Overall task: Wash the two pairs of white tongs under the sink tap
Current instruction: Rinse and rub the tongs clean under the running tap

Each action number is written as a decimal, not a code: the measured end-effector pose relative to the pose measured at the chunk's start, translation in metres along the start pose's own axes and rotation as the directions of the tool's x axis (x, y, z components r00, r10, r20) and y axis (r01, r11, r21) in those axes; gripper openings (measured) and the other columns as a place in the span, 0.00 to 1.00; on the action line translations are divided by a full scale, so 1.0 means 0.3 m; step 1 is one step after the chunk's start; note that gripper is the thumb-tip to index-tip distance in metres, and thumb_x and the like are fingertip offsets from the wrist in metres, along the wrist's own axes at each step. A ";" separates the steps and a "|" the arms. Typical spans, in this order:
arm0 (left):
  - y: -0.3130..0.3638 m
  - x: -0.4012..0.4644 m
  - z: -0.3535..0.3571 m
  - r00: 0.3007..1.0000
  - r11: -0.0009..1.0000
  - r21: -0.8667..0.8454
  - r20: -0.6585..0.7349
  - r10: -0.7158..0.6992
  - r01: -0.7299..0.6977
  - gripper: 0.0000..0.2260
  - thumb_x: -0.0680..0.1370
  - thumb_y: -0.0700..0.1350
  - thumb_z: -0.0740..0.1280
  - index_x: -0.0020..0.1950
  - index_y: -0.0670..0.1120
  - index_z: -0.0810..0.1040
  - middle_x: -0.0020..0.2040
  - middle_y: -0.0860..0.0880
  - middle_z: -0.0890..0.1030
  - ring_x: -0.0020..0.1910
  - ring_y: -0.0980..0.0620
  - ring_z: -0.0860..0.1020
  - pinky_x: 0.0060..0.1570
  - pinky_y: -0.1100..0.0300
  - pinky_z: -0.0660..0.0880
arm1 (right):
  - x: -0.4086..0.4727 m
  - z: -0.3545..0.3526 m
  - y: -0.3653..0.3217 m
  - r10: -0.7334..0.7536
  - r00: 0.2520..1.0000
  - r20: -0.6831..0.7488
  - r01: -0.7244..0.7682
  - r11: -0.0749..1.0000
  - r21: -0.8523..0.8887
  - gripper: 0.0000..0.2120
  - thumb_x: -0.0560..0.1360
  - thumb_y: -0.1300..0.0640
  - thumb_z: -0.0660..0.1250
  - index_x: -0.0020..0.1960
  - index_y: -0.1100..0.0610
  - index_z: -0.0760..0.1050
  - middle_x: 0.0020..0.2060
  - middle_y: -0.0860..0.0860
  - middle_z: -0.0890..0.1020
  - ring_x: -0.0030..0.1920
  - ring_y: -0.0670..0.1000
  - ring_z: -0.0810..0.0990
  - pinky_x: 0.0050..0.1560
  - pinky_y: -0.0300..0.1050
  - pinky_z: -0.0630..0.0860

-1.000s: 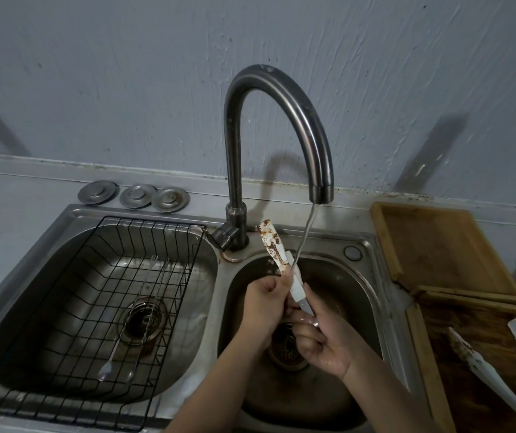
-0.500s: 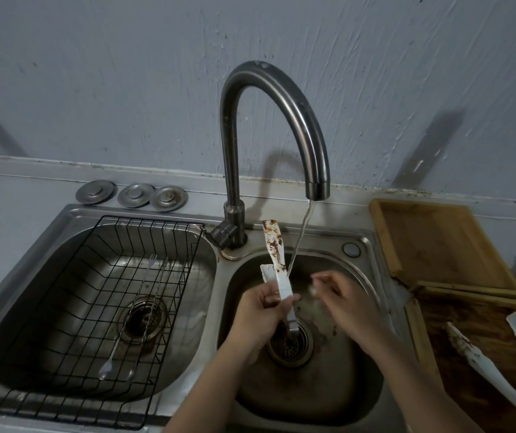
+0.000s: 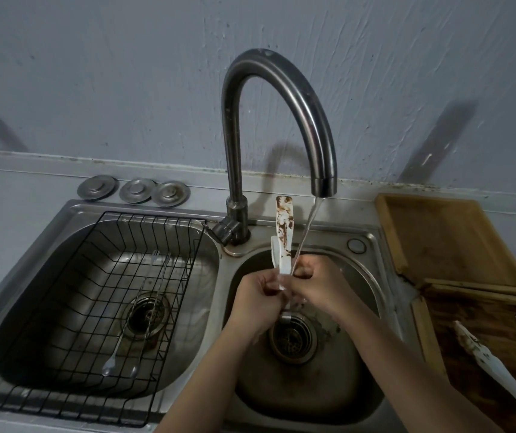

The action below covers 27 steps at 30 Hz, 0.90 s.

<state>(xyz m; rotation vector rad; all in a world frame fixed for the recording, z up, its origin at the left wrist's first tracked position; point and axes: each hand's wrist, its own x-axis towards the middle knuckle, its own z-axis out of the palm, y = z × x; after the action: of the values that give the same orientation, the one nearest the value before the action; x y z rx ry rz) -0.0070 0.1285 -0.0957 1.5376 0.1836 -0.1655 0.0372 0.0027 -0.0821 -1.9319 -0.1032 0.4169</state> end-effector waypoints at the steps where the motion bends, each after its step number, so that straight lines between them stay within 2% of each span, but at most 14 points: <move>1: 0.001 0.001 -0.002 1.000 1.000 -0.006 0.006 -0.007 0.007 0.14 0.73 0.29 0.67 0.45 0.46 0.83 0.35 0.50 0.86 0.36 0.56 0.84 0.34 0.67 0.77 | 0.001 -0.002 -0.001 -0.004 1.000 0.011 0.004 1.000 -0.001 0.05 0.70 0.58 0.73 0.46 0.53 0.80 0.35 0.50 0.86 0.32 0.47 0.84 0.29 0.33 0.75; 4: -0.005 -0.002 0.001 0.999 0.999 -0.019 0.020 -0.035 0.035 0.13 0.74 0.29 0.66 0.47 0.46 0.83 0.37 0.49 0.86 0.39 0.54 0.84 0.38 0.64 0.78 | 0.005 -0.022 -0.002 0.026 0.995 0.099 -0.030 0.999 0.037 0.08 0.71 0.65 0.70 0.46 0.54 0.80 0.39 0.51 0.85 0.35 0.45 0.84 0.32 0.33 0.77; 7: -0.003 -0.009 0.012 0.999 0.999 0.014 0.009 -0.047 0.047 0.14 0.74 0.29 0.66 0.48 0.47 0.83 0.37 0.51 0.85 0.37 0.58 0.83 0.36 0.68 0.77 | 0.003 -0.045 0.003 0.077 0.983 0.167 -0.093 0.992 0.090 0.12 0.71 0.70 0.68 0.47 0.54 0.80 0.43 0.53 0.85 0.41 0.48 0.85 0.36 0.35 0.79; 9: 0.001 -0.012 0.019 0.998 0.996 0.064 -0.001 -0.062 0.062 0.12 0.73 0.32 0.68 0.49 0.47 0.82 0.36 0.52 0.85 0.34 0.59 0.83 0.34 0.68 0.77 | -0.001 -0.045 0.012 0.065 0.987 0.145 -0.072 0.996 0.046 0.08 0.72 0.63 0.69 0.46 0.51 0.80 0.42 0.49 0.85 0.41 0.44 0.84 0.36 0.33 0.78; 11: 0.005 -0.016 0.026 0.996 0.987 0.137 -0.005 -0.084 0.084 0.10 0.72 0.34 0.70 0.48 0.48 0.82 0.35 0.50 0.84 0.33 0.57 0.83 0.35 0.65 0.78 | -0.004 -0.027 0.018 0.046 0.997 0.060 -0.043 0.998 -0.050 0.01 0.72 0.53 0.70 0.44 0.49 0.80 0.38 0.46 0.85 0.38 0.41 0.83 0.35 0.32 0.75; 14: 0.014 -0.034 0.027 0.996 0.980 0.180 0.013 -0.092 0.088 0.06 0.71 0.36 0.70 0.41 0.48 0.81 0.30 0.50 0.82 0.29 0.57 0.80 0.31 0.67 0.76 | -0.012 0.019 0.036 -0.027 0.996 -0.083 0.018 0.995 -0.103 0.10 0.71 0.50 0.71 0.32 0.50 0.77 0.24 0.41 0.80 0.27 0.38 0.78 0.27 0.29 0.69; 17: 0.021 -0.052 0.017 0.986 0.982 0.112 0.040 -0.160 0.155 0.08 0.70 0.38 0.69 0.32 0.48 0.82 0.26 0.51 0.80 0.26 0.57 0.76 0.30 0.65 0.72 | -0.025 0.048 0.045 -0.007 0.989 -0.149 0.003 1.000 -0.024 0.14 0.73 0.49 0.68 0.31 0.53 0.79 0.22 0.46 0.78 0.23 0.42 0.77 0.22 0.35 0.72; 20: 0.015 -0.064 0.013 0.986 0.973 0.172 0.043 -0.163 0.153 0.06 0.70 0.38 0.70 0.33 0.46 0.83 0.30 0.50 0.82 0.28 0.58 0.77 0.32 0.67 0.71 | -0.032 0.052 0.062 0.046 0.988 -0.149 -0.060 0.994 -0.087 0.23 0.77 0.47 0.62 0.26 0.55 0.74 0.17 0.47 0.74 0.18 0.42 0.73 0.19 0.32 0.66; 22: 0.012 -0.072 0.013 0.981 0.961 0.222 0.057 -0.183 0.166 0.07 0.71 0.38 0.69 0.35 0.47 0.82 0.31 0.51 0.83 0.26 0.63 0.77 0.28 0.72 0.69 | -0.040 0.054 0.078 0.043 0.991 -0.129 -0.063 0.986 -0.153 0.23 0.77 0.46 0.60 0.29 0.58 0.74 0.20 0.48 0.74 0.21 0.43 0.71 0.22 0.35 0.65; 24: 0.004 -0.080 0.013 0.969 0.938 0.290 0.099 -0.227 0.190 0.06 0.73 0.39 0.68 0.38 0.47 0.81 0.33 0.51 0.84 0.27 0.64 0.78 0.27 0.73 0.69 | -0.042 0.057 0.087 0.032 0.996 -0.085 -0.039 0.996 -0.080 0.13 0.75 0.48 0.65 0.41 0.57 0.78 0.31 0.51 0.81 0.31 0.45 0.78 0.30 0.38 0.71; 25: -0.001 -0.087 0.015 0.959 0.922 0.336 0.136 -0.248 0.191 0.04 0.74 0.41 0.67 0.41 0.48 0.81 0.35 0.51 0.85 0.30 0.64 0.80 0.31 0.71 0.71 | -0.039 0.055 0.087 0.050 0.995 -0.091 -0.050 0.999 0.003 0.09 0.72 0.50 0.69 0.47 0.55 0.78 0.37 0.51 0.83 0.37 0.47 0.81 0.35 0.39 0.75; 27: -0.016 -0.099 0.025 0.936 0.898 0.399 0.209 -0.284 0.183 0.03 0.75 0.44 0.67 0.47 0.49 0.80 0.37 0.53 0.85 0.38 0.63 0.82 0.41 0.66 0.74 | -0.016 0.032 0.078 0.123 0.973 -0.196 -0.099 0.987 0.129 0.16 0.66 0.54 0.75 0.50 0.56 0.76 0.41 0.52 0.84 0.40 0.49 0.83 0.36 0.40 0.77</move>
<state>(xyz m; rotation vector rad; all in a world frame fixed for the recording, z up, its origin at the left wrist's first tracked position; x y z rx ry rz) -0.0369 0.1206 -0.0935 1.8524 0.1312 -0.6263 0.0266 0.0006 -0.1054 -1.8569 0.1606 0.2899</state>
